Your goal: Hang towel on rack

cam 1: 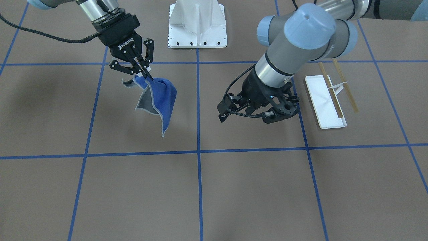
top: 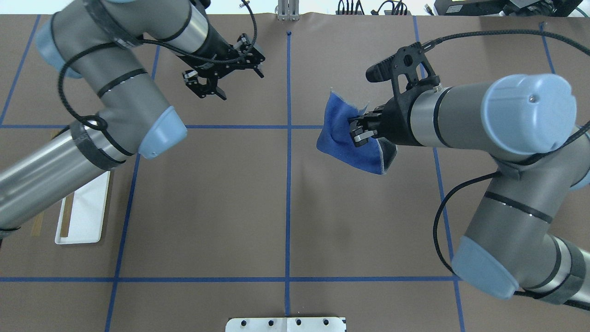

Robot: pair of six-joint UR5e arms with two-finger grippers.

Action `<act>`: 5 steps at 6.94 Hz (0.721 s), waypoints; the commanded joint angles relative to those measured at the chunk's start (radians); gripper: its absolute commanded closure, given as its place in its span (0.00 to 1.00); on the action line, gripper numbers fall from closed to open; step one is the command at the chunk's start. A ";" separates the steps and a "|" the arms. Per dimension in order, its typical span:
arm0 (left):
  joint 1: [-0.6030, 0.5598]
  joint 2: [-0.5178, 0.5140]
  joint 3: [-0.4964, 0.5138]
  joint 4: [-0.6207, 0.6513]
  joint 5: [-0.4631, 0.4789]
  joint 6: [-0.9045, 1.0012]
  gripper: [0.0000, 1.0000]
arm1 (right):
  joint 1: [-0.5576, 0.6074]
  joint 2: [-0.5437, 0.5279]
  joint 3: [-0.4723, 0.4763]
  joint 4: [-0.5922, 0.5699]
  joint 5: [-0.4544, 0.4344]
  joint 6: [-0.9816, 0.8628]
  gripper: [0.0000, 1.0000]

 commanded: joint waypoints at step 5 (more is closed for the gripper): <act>0.129 -0.160 0.150 -0.077 0.095 -0.087 0.02 | -0.141 0.043 0.039 -0.091 -0.160 0.000 1.00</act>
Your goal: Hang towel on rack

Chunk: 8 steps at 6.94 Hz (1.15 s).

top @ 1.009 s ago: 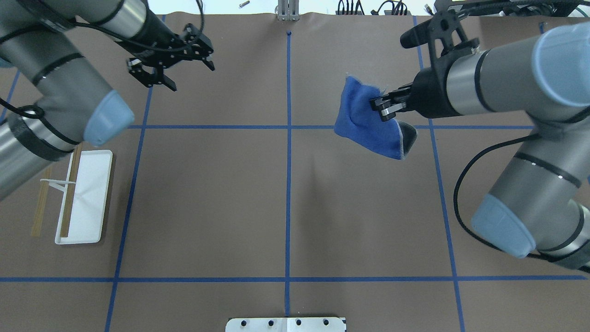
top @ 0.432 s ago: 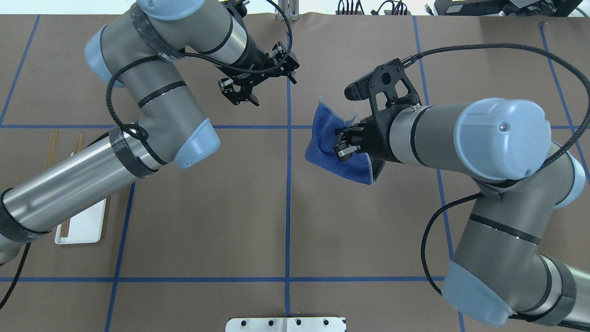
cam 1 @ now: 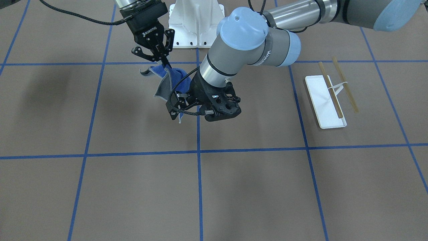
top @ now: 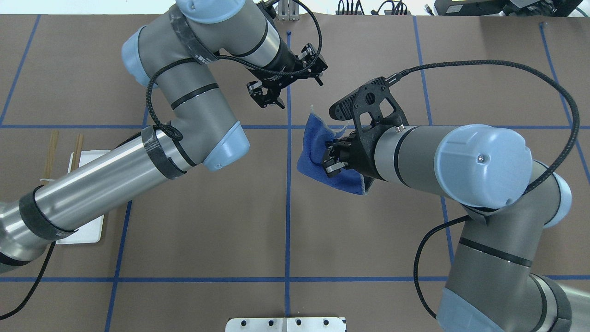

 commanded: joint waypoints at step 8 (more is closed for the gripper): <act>0.057 0.002 0.009 -0.001 0.043 0.006 1.00 | 0.000 -0.010 0.010 -0.003 -0.005 -0.003 1.00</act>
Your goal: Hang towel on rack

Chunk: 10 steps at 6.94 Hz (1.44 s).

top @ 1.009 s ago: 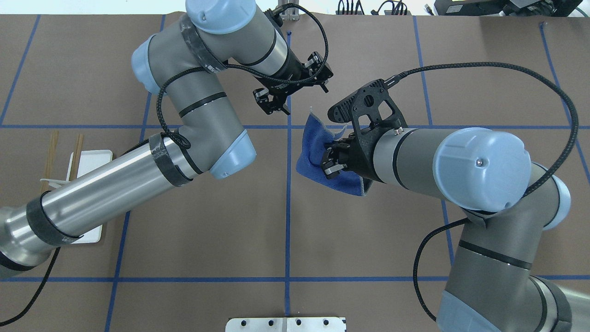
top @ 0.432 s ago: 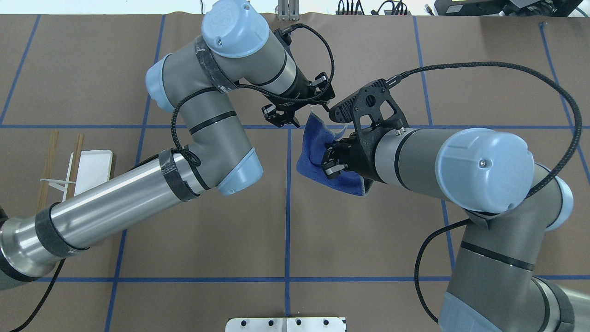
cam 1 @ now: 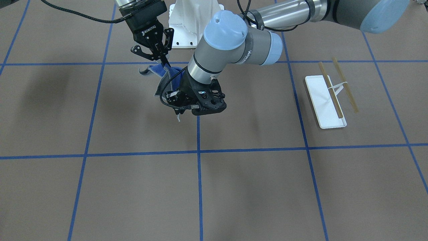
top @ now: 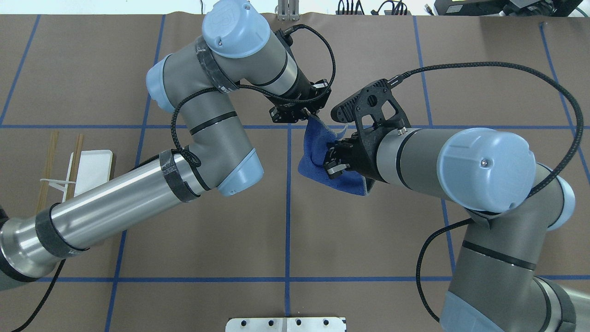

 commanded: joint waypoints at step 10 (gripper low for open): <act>-0.433 0.485 -0.459 0.011 -0.452 0.177 1.00 | 0.592 -0.185 -0.052 -0.499 0.611 -0.322 0.00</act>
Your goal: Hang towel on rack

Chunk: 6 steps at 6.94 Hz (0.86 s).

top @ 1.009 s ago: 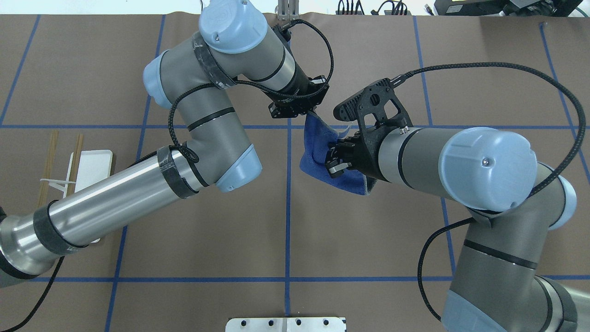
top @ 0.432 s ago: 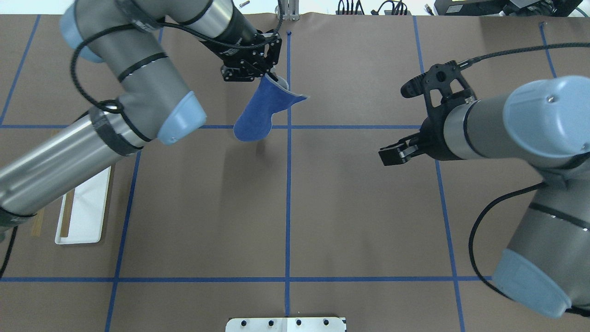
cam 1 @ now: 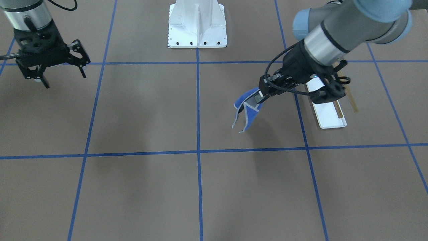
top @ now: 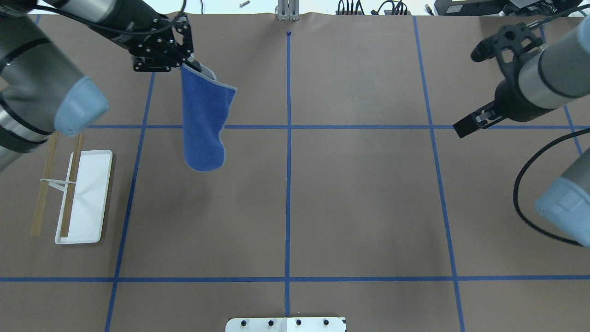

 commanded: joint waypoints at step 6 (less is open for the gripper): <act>-0.185 0.677 -0.205 -0.006 -0.055 0.716 1.00 | 0.212 -0.030 -0.222 -0.009 0.252 -0.083 0.00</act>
